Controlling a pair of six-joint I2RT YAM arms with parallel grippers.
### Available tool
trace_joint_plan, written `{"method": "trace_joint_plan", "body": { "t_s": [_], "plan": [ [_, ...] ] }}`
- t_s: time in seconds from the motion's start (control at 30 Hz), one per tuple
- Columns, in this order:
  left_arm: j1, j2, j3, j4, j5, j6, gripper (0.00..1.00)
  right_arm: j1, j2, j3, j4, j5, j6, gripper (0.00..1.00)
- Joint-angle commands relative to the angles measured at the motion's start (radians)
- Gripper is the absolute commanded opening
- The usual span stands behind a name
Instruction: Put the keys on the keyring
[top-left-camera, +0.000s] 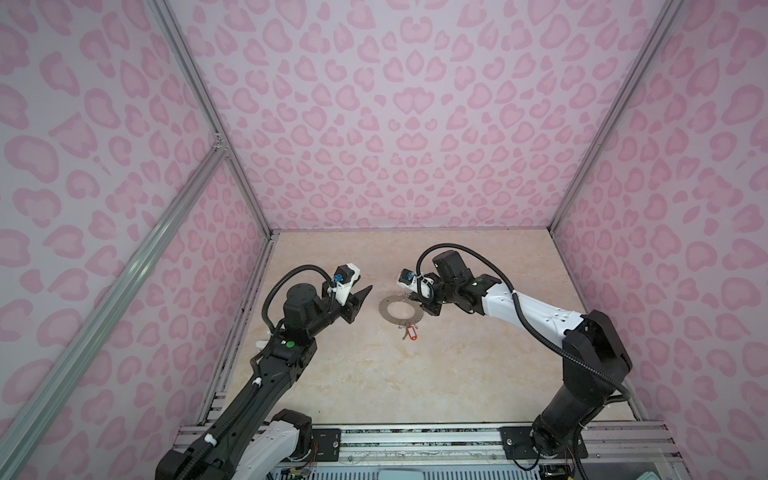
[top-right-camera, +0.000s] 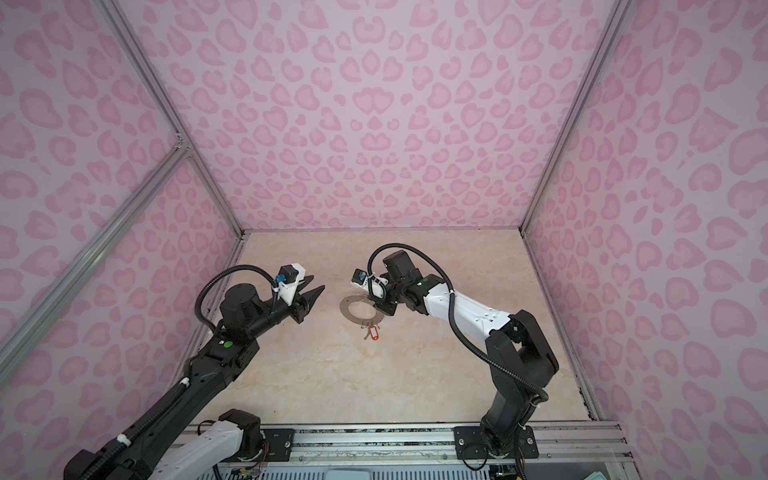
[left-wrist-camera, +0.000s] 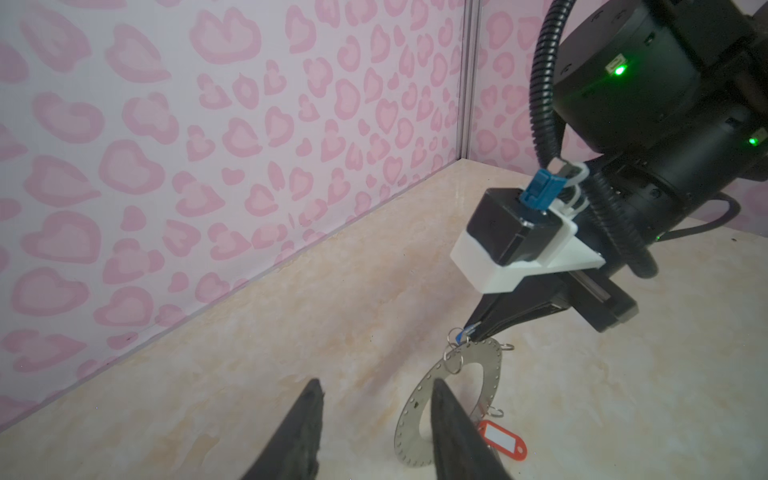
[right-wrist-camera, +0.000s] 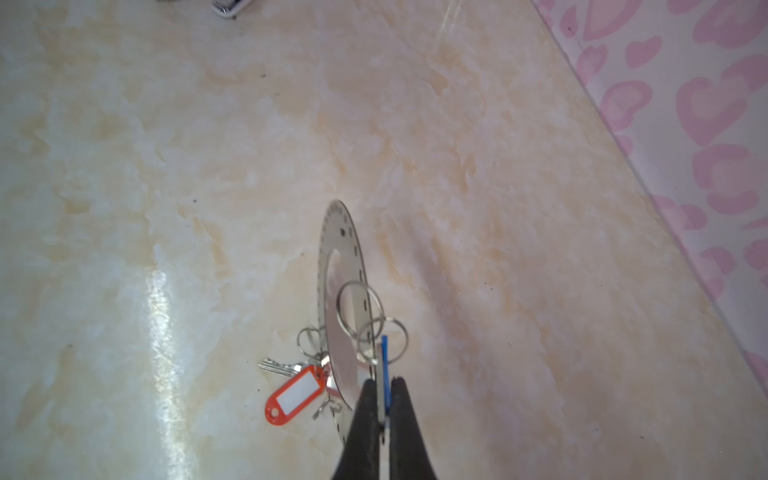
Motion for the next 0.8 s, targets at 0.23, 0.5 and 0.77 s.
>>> {"method": "trace_joint_plan", "body": {
  "t_s": [0.23,0.5,0.77],
  "plan": [
    [0.0,0.158,0.097,0.011,0.105,0.006,0.44,-0.069,0.056,-0.057,-0.168,0.234,-0.129,0.0],
    [0.0,0.228,0.121,0.017,0.128,0.04,0.44,-0.1,0.1,-0.072,-0.223,0.319,-0.146,0.0],
    [-0.001,0.27,0.121,0.022,0.125,0.069,0.44,-0.127,0.123,-0.093,-0.219,0.374,-0.156,0.0]
  ]
}}
